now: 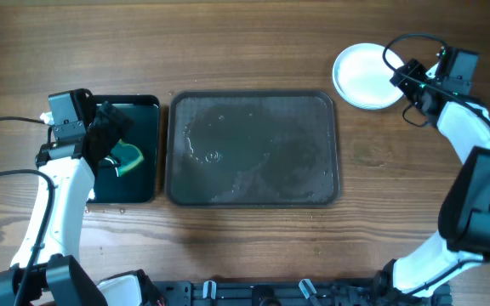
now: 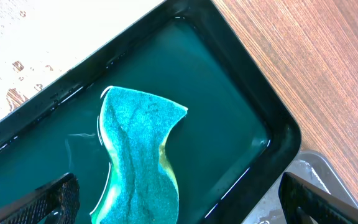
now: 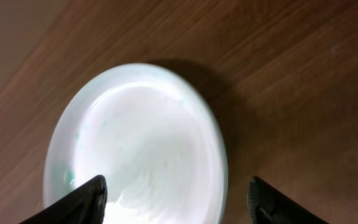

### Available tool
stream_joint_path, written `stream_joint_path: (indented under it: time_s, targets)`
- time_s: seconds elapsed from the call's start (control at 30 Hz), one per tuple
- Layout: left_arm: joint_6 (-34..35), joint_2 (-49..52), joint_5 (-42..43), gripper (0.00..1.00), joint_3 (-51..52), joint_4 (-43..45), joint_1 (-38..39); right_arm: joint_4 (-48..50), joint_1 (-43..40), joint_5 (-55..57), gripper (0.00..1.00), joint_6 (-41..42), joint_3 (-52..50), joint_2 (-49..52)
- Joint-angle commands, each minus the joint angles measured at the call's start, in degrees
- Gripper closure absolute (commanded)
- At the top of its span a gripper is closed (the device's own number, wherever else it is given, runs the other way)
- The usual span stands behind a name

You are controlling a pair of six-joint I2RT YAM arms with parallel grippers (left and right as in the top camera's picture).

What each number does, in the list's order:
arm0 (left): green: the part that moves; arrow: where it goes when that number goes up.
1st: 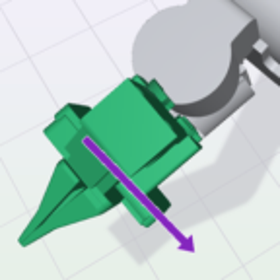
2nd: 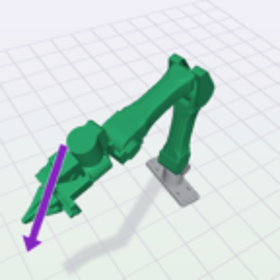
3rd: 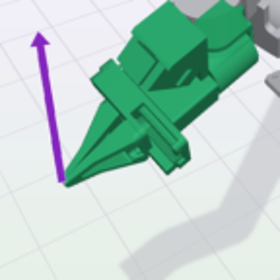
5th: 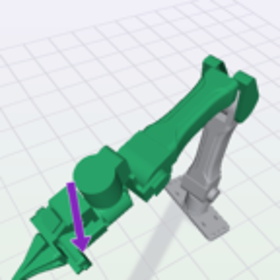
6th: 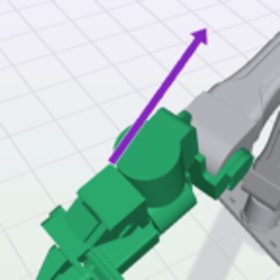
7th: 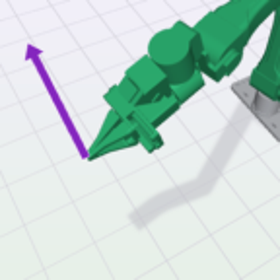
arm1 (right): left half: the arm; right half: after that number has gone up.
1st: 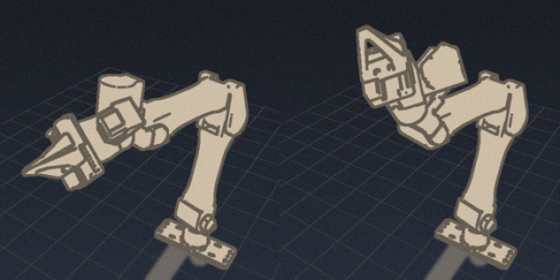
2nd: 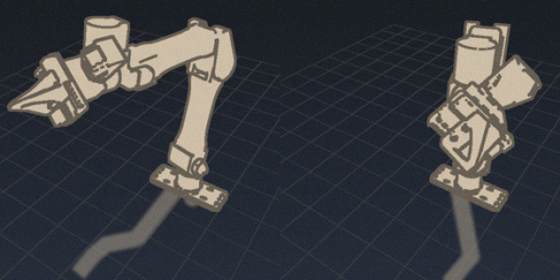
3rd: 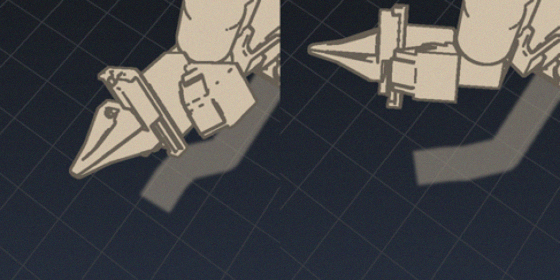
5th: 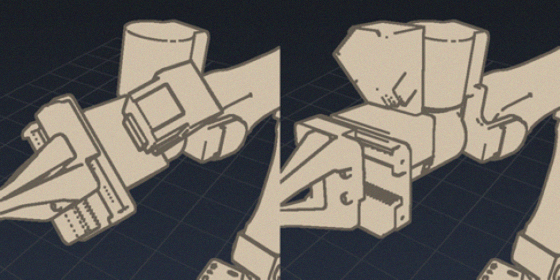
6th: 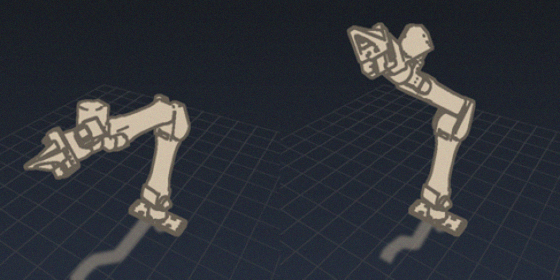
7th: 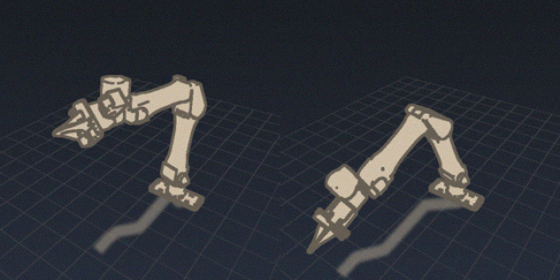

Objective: Clean dirty plates on tray and stack at the side

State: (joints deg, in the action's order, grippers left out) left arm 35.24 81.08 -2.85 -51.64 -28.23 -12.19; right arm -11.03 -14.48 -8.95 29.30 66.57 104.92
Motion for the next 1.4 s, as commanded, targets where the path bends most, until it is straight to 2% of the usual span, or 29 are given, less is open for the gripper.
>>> stream_joint_path:
  time_s: [0.0,0.1,0.13,0.2,0.33,0.47,0.57,0.67,0.87,1.17,1.37]
  targets:
    - [0.0,0.0,0.5,0.0,-0.5,0.1,-0.3,-7.0,2.7,1.6,0.26,-2.1,0.5,-12.9]
    - [0.0,0.0,0.5,0.0,-0.5,0.1,-0.3,-18.0,7.8,11.6,0.15,-2.6,0.2,-22.0]
    - [0.0,0.0,0.5,0.0,-0.5,0.1,-0.3,-20.6,10.2,14.8,0.0,-2.6,-0.5,-24.7]
    - [0.0,0.0,0.5,0.0,-0.5,0.1,-0.3,-22.8,13.9,16.1,0.0,-2.6,-2.3,-28.4]
    - [0.0,0.0,0.5,0.0,-0.5,0.1,-0.3,-24.3,26.4,15.1,0.0,-2.4,-8.0,-38.3]
    - [0.0,0.0,0.5,0.0,-0.5,0.1,-0.3,-25.6,35.2,13.4,0.0,-2.6,-8.8,-42.0]
    - [0.0,0.0,0.5,0.0,-0.5,0.1,-0.3,-26.9,40.7,7.1,0.0,-2.2,-8.8,-42.5]
    - [0.0,0.0,0.5,0.0,-0.5,0.1,-0.3,-27.6,41.7,1.7,0.0,-2.1,-8.8,-42.0]
    - [0.0,0.0,0.5,0.0,-0.5,0.1,-0.3,-27.9,41.6,8.5,0.0,-2.3,-8.8,-40.8]
    - [0.0,0.0,0.5,0.0,-0.5,0.1,-0.3,-33.4,41.6,15.1,0.0,-2.9,-8.8,-39.0]
    - [0.0,0.0,0.5,0.0,-0.5,0.1,-0.3,-33.6,41.1,15.5,0.0,-13.8,-9.0,-39.6]
